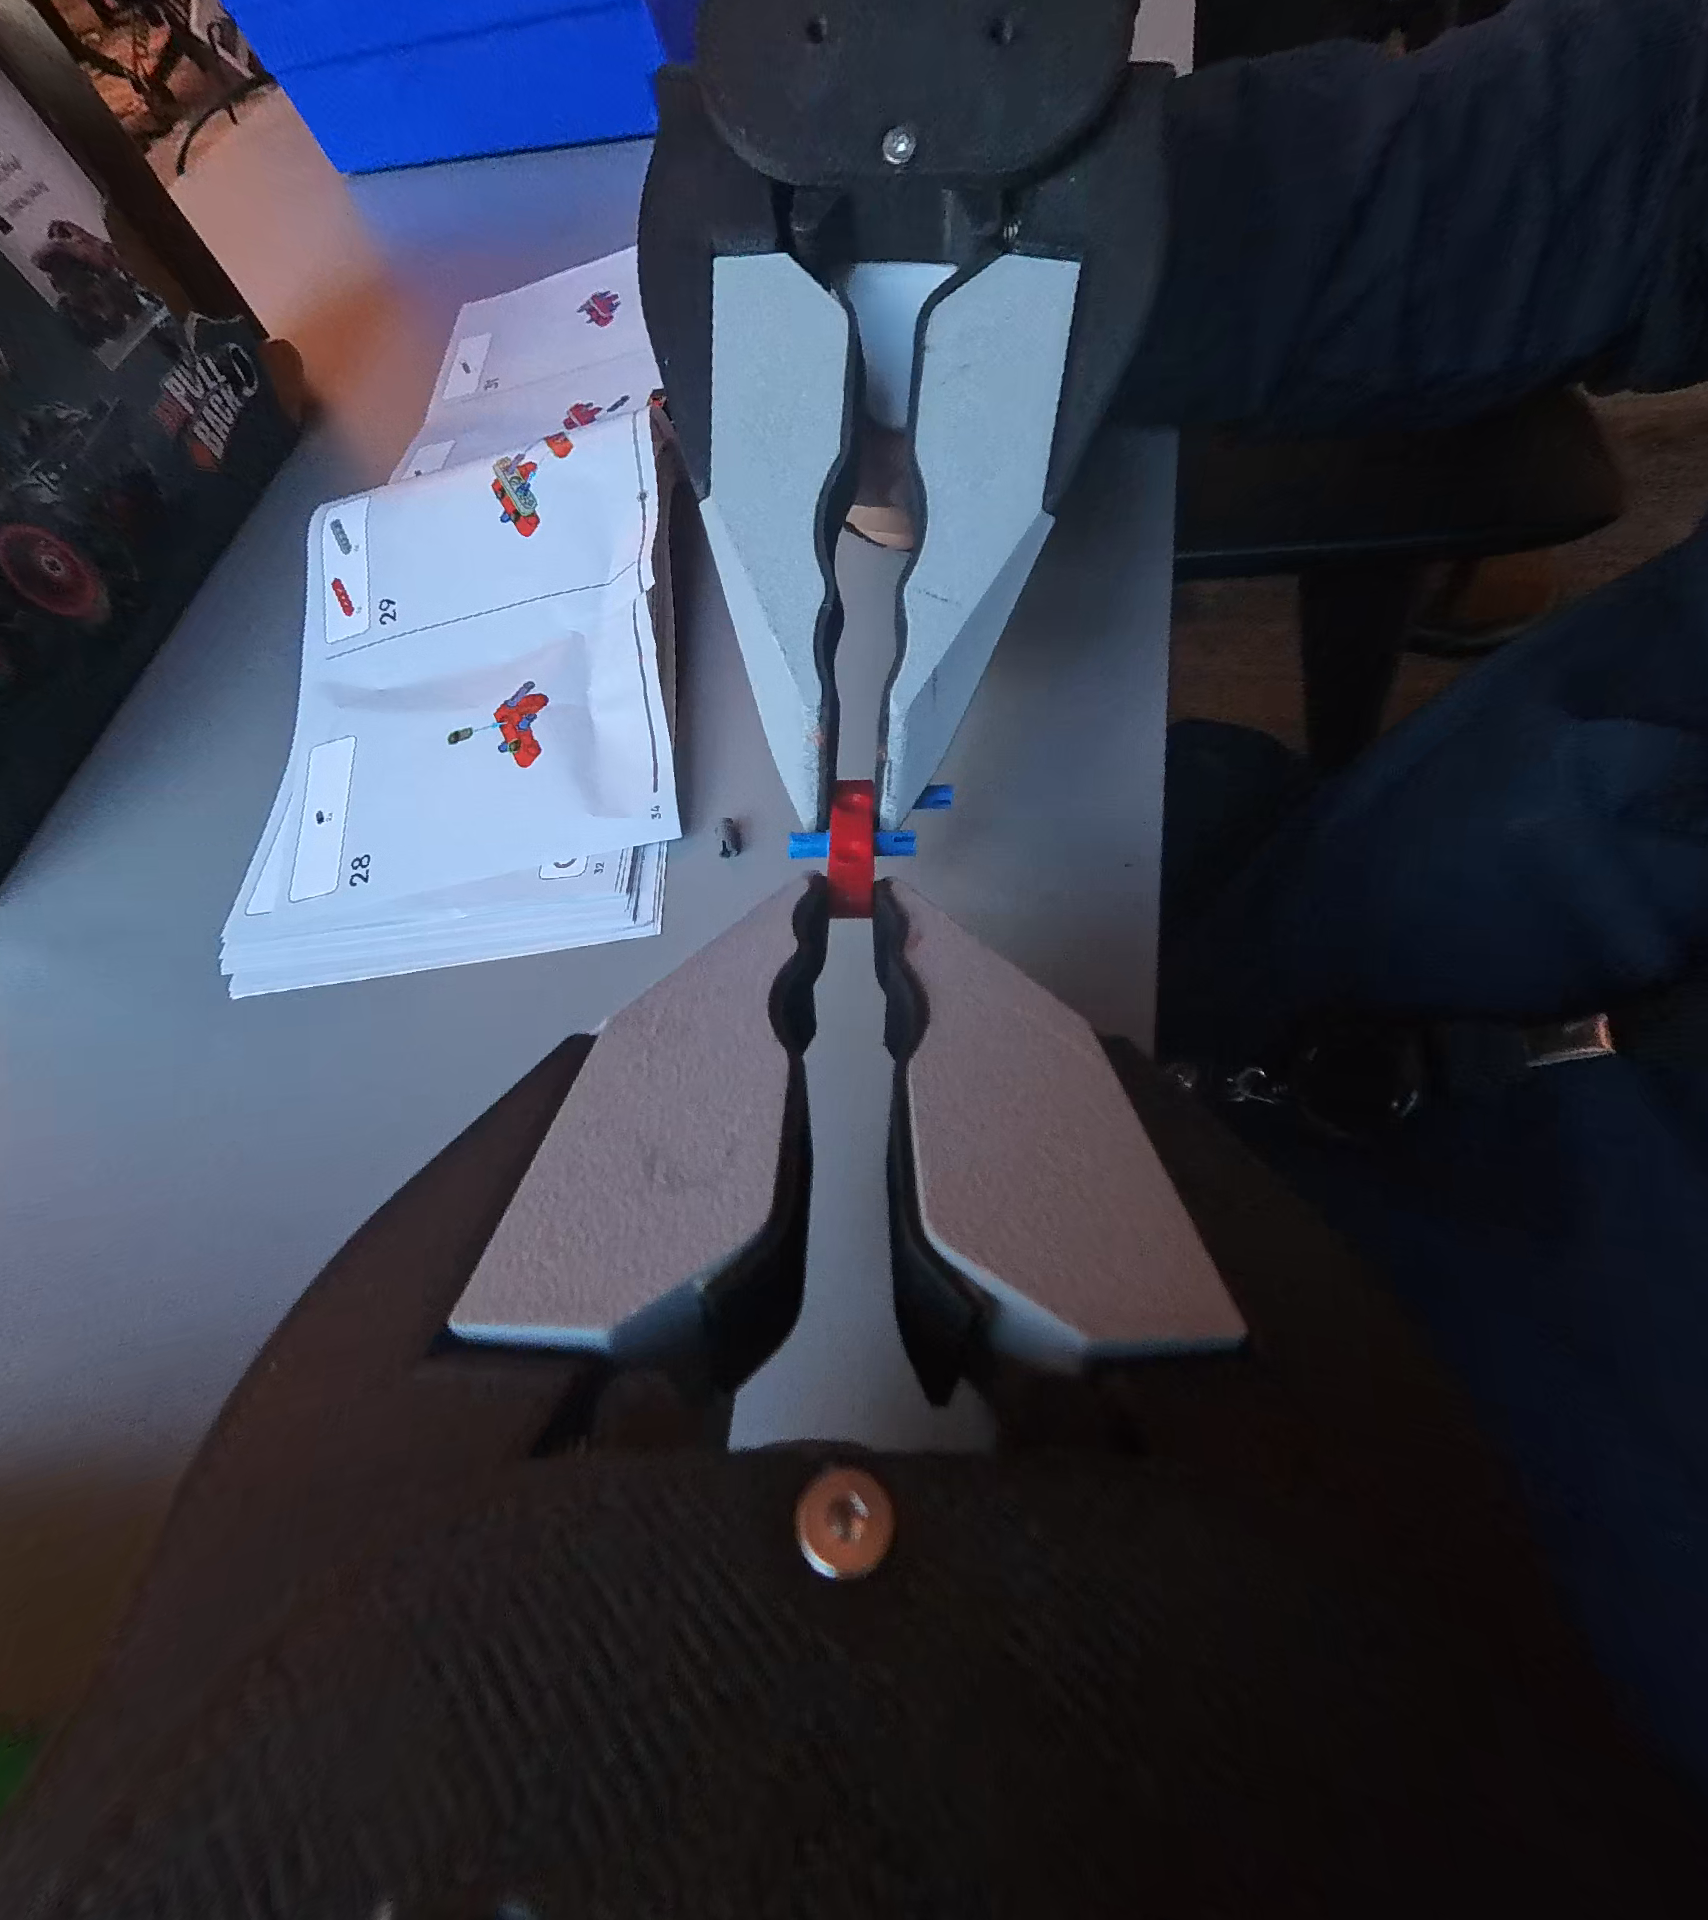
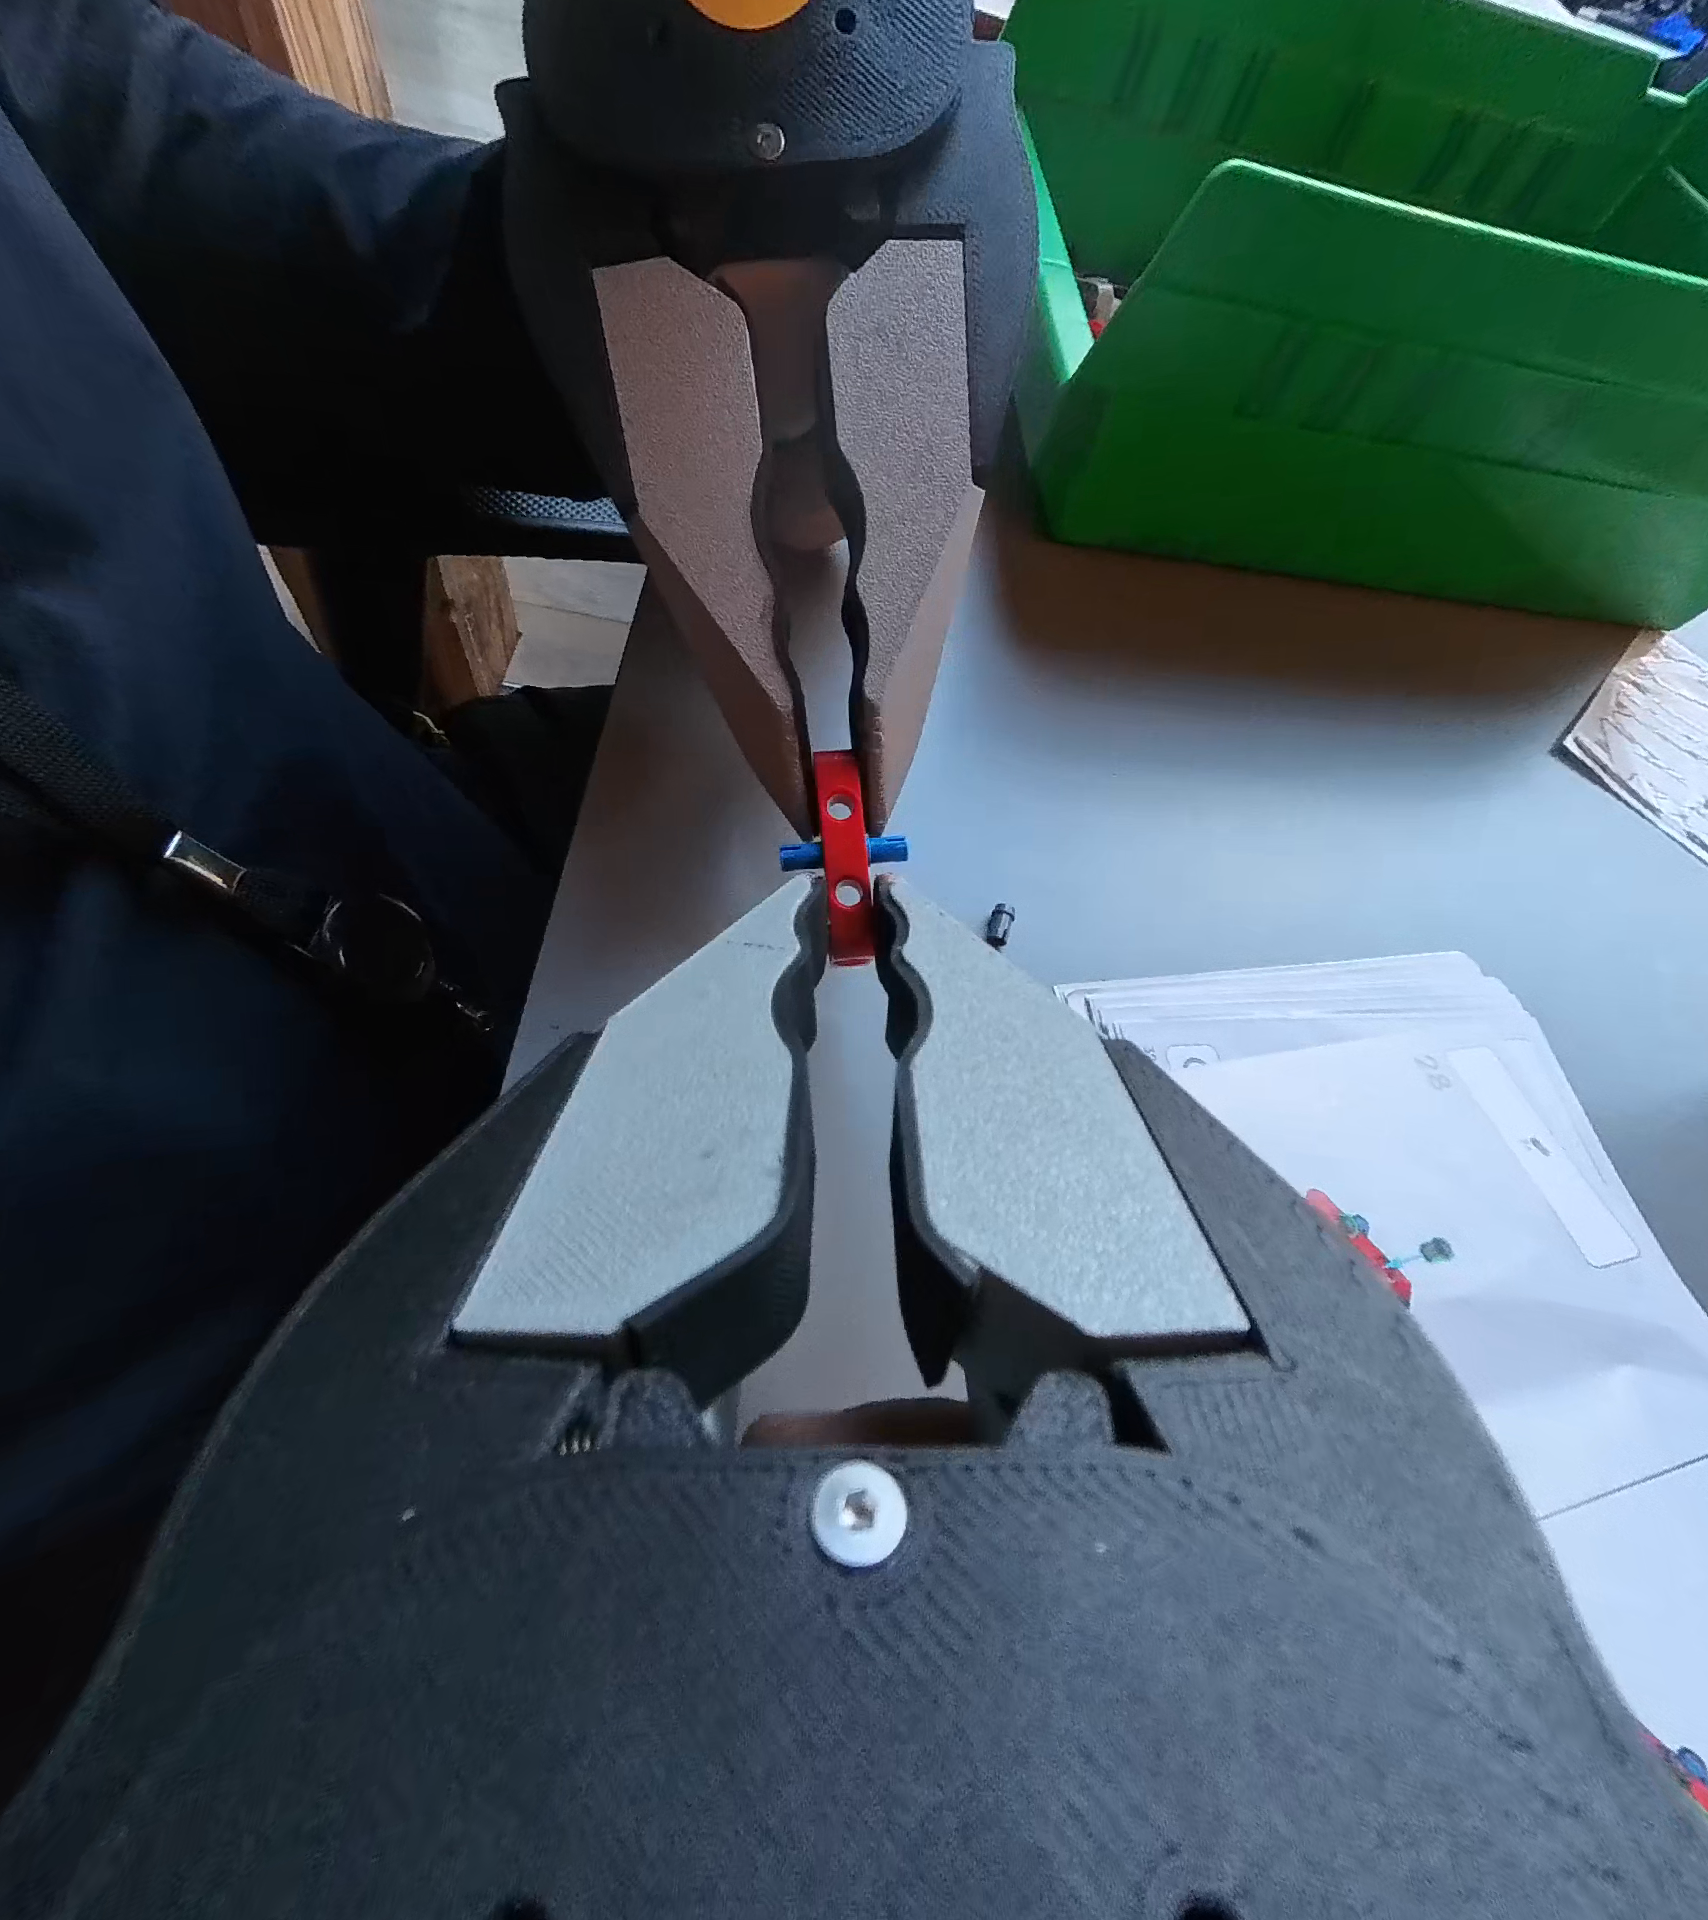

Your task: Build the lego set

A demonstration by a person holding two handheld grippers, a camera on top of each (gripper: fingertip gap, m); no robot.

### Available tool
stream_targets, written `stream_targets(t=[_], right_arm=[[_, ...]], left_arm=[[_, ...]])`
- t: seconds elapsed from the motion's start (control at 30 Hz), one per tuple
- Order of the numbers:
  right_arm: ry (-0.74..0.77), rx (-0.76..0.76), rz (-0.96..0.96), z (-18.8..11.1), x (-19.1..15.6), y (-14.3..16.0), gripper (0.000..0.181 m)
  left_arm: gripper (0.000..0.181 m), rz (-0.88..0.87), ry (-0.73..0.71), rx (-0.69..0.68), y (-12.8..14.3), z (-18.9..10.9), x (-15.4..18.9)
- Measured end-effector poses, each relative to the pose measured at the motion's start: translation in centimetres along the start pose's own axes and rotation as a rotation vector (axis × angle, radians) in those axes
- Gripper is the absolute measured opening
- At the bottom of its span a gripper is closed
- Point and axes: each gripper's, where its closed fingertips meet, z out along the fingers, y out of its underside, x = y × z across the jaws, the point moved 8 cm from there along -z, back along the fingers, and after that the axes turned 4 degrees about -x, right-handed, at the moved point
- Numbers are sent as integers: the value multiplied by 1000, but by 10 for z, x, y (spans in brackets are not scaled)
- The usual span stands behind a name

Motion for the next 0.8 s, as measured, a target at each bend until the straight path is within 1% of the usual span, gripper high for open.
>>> stream_targets(t=[0.23,0.7,0.77,0.8], right_arm=[[-2,-10,-10,1,-1,1,4],[-8,11,2,-1,-1,-1,5],[11,26,0,-4,1,-2,8],[32,54,6,-8,3,-5,12]], left_arm=[[4,-2,10,-10,0,1,0],[4,5,9,15,-1,-1,1],[4,-2,1,13,0,-1,0],[4,-8,-1,13,0,-1,-1]])
